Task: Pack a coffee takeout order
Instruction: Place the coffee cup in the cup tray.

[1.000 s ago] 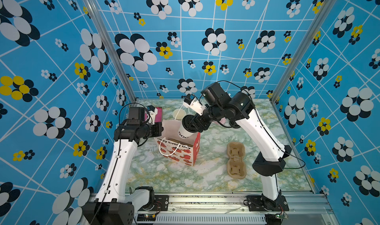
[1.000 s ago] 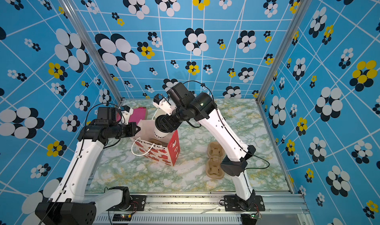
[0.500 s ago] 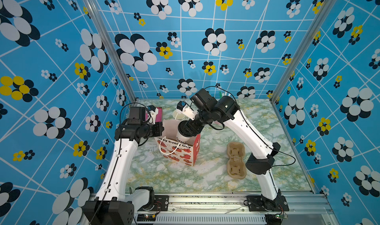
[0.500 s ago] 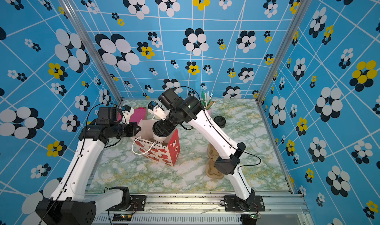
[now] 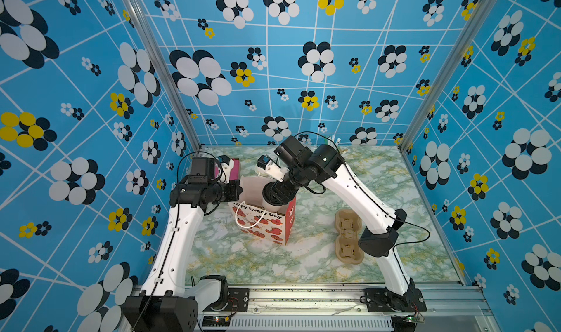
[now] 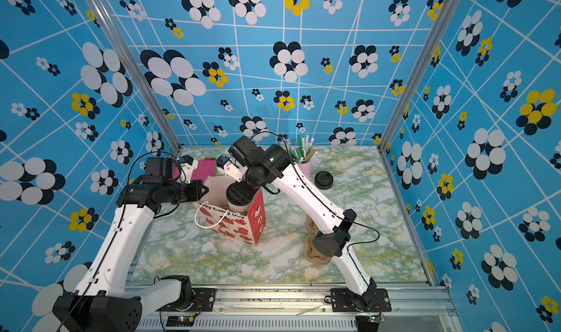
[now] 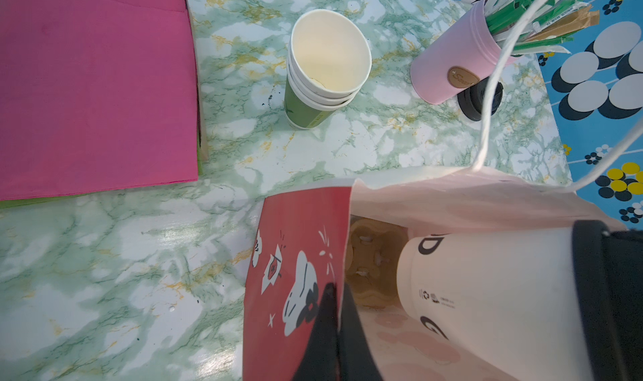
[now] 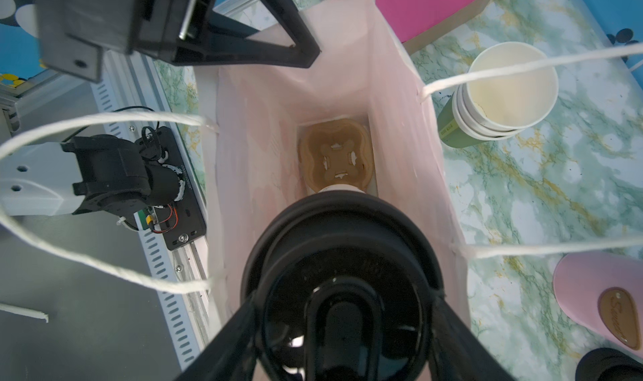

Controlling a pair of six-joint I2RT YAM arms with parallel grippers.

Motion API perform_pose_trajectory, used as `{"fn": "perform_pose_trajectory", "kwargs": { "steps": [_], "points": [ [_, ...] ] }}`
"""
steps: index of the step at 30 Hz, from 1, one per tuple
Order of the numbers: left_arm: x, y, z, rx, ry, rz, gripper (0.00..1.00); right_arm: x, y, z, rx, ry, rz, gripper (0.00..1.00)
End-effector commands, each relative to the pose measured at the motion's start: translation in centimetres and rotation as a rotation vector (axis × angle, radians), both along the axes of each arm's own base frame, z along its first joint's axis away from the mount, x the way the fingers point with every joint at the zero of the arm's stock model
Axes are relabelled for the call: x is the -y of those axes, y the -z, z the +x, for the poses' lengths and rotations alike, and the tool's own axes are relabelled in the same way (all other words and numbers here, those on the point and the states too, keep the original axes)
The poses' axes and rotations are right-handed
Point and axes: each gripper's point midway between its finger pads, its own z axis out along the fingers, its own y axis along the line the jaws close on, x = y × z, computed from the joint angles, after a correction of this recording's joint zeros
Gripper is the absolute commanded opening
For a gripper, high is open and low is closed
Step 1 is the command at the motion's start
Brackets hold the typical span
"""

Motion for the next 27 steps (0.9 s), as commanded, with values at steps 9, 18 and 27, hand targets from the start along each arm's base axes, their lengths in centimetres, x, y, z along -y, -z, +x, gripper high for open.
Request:
{"fn": "perform_pose_trajectory", "kwargs": {
  "steps": [9, 18, 27],
  "points": [
    [0.4, 0.0, -0.1, -0.012, 0.006, -0.01, 0.03, -0.2, 3.5, 0.1, -0.025, -0.011, -0.099, 0.51],
    [0.4, 0.1, -0.1, -0.014, 0.006, -0.008, 0.03, 0.2, 4.7, 0.1, -0.032, -0.021, -0.145, 0.49],
    [0.3, 0.3, -0.1, -0.014, 0.007, -0.005, 0.03, 0.8, 5.5, 0.1, -0.03, -0.035, -0.187, 0.48]
  ]
}}
